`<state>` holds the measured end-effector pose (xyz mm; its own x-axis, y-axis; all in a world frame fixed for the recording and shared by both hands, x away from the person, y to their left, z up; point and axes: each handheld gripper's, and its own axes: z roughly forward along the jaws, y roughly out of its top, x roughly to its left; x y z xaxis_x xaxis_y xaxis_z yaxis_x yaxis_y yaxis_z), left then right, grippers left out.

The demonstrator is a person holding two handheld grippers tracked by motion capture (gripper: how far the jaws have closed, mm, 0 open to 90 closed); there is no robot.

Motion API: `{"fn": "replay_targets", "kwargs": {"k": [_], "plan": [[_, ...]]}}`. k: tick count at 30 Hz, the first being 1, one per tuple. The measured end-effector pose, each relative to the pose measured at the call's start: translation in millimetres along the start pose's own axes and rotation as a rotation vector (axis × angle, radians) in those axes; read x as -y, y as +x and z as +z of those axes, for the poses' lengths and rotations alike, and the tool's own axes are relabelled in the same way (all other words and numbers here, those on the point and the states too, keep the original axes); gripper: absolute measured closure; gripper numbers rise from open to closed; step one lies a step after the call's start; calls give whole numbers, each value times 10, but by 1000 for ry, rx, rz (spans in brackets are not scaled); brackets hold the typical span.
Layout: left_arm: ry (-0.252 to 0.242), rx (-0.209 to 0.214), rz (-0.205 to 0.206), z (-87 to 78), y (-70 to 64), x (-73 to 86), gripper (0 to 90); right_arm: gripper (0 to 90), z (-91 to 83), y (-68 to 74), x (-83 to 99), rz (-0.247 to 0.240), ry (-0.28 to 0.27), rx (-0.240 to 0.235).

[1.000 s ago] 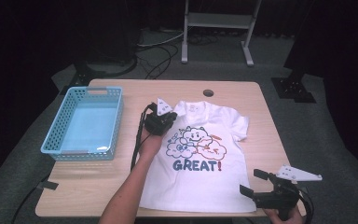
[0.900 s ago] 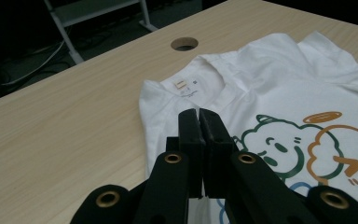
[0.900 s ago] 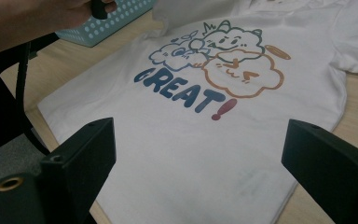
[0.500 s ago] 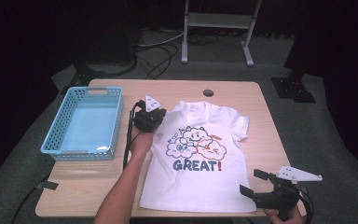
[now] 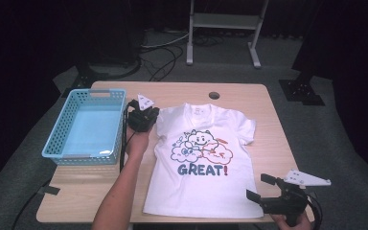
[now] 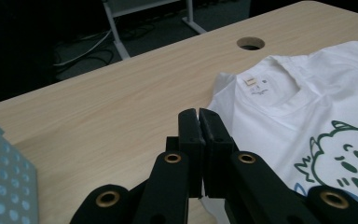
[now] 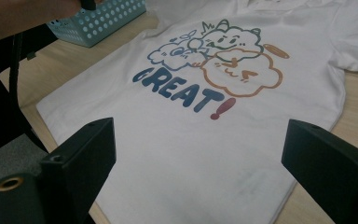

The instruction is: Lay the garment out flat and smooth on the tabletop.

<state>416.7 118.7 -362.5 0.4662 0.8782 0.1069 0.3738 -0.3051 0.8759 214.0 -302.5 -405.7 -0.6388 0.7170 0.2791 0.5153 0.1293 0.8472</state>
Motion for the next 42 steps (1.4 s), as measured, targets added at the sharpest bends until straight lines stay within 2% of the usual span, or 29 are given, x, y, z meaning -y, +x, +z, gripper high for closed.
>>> {"fn": "replay_targets", "kwargs": {"k": [4,8,11,12,15,19,26,28,30,32,34,42], "plan": [[2,-41,-26,5,74,23,883,92,-1,-10,2,1,-1,1],[9,-59,-36,11,106,40,883,92,3,-12,4,2,0,1],[9,-96,-61,12,156,55,877,92,11,-8,3,2,3,-2],[-1,-122,-89,10,170,56,819,92,12,-7,3,1,4,-2],[-14,-121,-141,2,200,62,730,92,13,-14,6,2,4,-1],[-18,-92,-155,1,172,68,669,92,24,-21,8,5,7,-2],[-43,-40,-138,-34,63,100,596,93,63,15,6,-5,17,-7],[-42,1,-131,-66,16,105,565,92,77,26,5,-9,20,-8],[-79,16,-132,-117,-32,128,558,92,86,38,2,-11,24,-9],[-79,28,-129,-137,-49,135,535,92,96,54,-3,-16,24,-9],[-92,46,-117,-217,-103,173,517,92,105,67,-8,-22,28,-9],[-152,108,-119,-519,-224,386,451,92,153,76,-48,-36,37,-1]]}}
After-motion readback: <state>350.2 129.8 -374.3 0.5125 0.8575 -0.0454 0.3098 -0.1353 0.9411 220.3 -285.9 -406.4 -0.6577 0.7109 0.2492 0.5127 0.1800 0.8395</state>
